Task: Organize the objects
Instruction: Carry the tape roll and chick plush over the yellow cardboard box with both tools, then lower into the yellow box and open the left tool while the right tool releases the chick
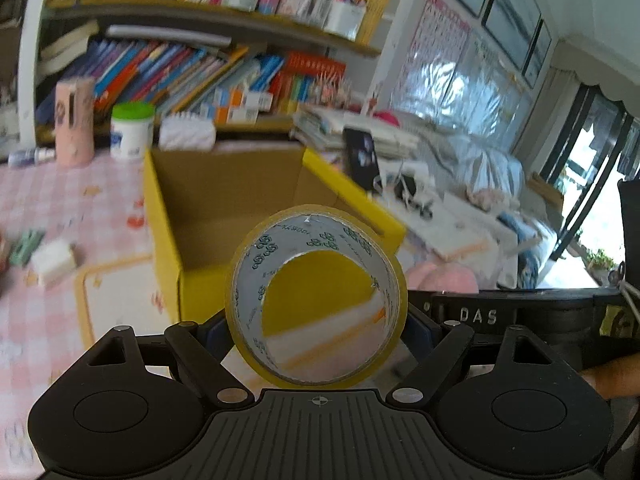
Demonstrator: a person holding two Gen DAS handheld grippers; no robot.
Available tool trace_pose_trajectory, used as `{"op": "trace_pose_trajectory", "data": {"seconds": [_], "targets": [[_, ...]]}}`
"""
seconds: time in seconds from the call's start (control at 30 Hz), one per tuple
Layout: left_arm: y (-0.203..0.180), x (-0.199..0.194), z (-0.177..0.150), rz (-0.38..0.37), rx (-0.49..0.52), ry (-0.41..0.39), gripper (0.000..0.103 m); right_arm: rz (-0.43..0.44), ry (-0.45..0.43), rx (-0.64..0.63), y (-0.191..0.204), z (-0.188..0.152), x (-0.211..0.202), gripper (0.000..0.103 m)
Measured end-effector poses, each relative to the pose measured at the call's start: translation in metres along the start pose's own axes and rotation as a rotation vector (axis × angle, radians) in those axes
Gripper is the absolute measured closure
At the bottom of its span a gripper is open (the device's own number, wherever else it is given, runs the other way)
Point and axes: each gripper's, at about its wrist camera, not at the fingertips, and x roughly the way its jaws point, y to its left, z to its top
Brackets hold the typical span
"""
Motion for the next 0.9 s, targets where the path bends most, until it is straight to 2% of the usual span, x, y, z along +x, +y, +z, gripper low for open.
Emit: {"op": "trace_pose_trajectory", "data": {"seconds": [0.23,0.37,0.47,0.57,0.8,0.9], "targets": [[0.001,0.032,0.05,0.087,0.019,-0.073,0.018,0.036,-0.124,-0.028,-0.018,0.07,0.01,0.057],[0.001,0.061,0.058,0.172,0.027,-0.025,0.018,0.062,-0.162,-0.048,-0.025,0.1,0.025,0.057],[0.003,0.08,0.058,0.204,0.033,0.016,0.018,0.09,-0.169,-0.07,-0.025,0.116,0.041,0.057],[0.004,0.1,0.057,0.228,0.036,0.064,0.018,0.124,-0.152,-0.108,-0.02,0.126,0.061,0.057],[0.006,0.13,0.051,0.29,0.059,0.179,0.018,0.195,-0.034,-0.225,-0.003,0.134,0.118,0.057],[0.007,0.132,0.051,0.307,0.058,0.179,0.018,0.217,0.013,-0.264,0.003,0.134,0.136,0.057]]}}
